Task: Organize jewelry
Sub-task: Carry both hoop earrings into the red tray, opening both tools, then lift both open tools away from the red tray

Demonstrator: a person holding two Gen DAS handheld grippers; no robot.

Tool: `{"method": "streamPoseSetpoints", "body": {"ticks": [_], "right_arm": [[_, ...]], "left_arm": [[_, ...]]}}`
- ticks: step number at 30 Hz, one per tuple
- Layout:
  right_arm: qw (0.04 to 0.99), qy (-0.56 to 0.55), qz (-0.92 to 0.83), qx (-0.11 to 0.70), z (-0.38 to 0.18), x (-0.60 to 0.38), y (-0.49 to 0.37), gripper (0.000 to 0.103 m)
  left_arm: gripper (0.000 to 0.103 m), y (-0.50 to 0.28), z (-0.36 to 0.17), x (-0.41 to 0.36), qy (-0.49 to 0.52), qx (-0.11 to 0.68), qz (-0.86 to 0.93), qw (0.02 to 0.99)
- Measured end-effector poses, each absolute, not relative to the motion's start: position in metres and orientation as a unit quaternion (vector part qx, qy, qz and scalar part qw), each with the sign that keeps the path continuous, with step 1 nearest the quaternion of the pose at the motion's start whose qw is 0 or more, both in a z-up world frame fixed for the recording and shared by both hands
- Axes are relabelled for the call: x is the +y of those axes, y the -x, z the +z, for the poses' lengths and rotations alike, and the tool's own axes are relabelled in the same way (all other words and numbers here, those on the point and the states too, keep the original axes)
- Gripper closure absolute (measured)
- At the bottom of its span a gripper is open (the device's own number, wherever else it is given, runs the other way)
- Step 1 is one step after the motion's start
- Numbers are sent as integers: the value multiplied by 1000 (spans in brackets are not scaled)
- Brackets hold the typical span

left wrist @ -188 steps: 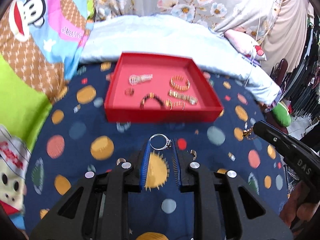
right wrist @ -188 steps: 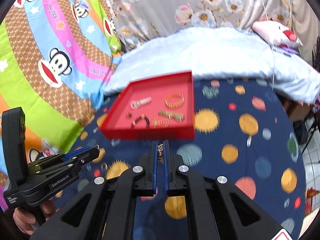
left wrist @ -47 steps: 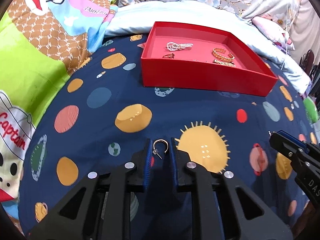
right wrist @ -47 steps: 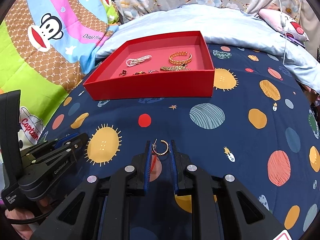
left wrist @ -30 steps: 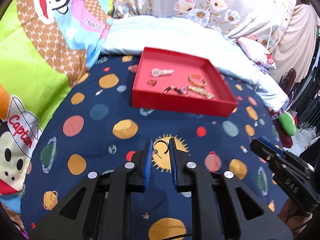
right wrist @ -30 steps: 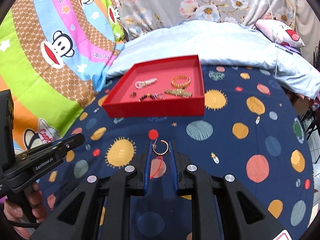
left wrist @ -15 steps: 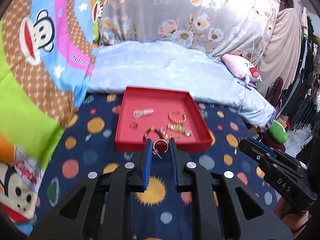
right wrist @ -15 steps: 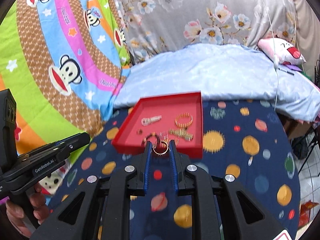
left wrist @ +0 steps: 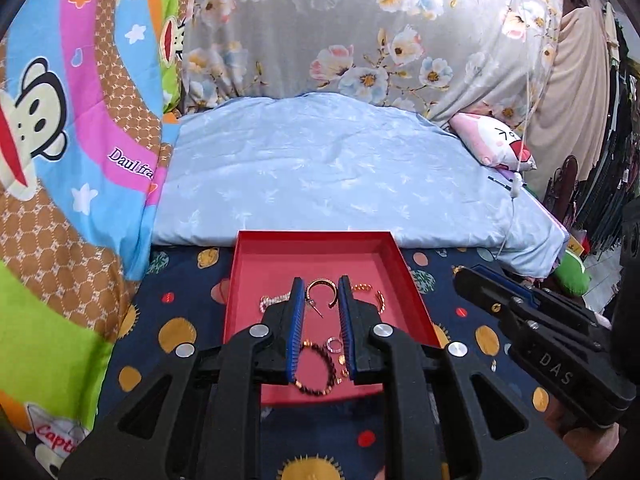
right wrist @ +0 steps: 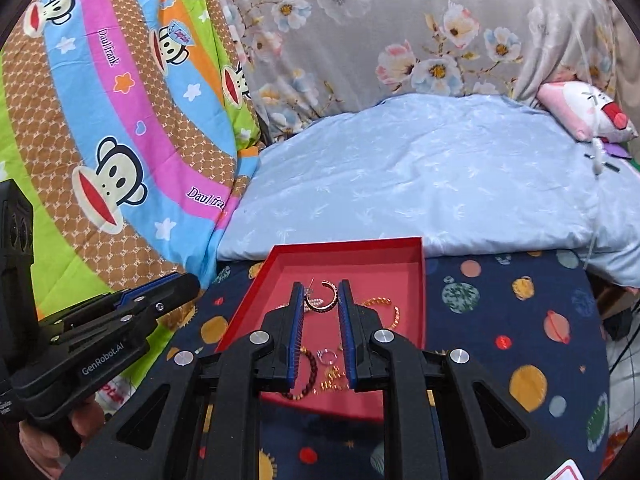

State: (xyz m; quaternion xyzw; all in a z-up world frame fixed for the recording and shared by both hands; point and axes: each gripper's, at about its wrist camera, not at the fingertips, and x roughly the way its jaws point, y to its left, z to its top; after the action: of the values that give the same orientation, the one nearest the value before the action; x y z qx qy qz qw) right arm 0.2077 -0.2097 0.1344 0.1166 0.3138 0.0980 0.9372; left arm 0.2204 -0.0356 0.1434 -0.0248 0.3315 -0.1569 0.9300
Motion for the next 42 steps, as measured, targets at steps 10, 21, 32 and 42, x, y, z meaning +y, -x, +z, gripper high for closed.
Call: {"method": "streamPoseSetpoints", "body": {"ticks": [10,21,32,42], "right_arm": [[916,-124,91,370,87,-206,-280,87],[899,-104,97,415,46,-186,-313,87],[895,-95,100,425,36,-175,-320,86],[901,-94,80,415,41,-178,-315,79]], "left_arm": [[87,-293,101,-51,24,379,-139,915],[87,-323,57,-54,8,415,-118,902],[86,-331,42,-52,-7,417,-98,904],[59,-330,43,-45,-1,410,-68,909]]}}
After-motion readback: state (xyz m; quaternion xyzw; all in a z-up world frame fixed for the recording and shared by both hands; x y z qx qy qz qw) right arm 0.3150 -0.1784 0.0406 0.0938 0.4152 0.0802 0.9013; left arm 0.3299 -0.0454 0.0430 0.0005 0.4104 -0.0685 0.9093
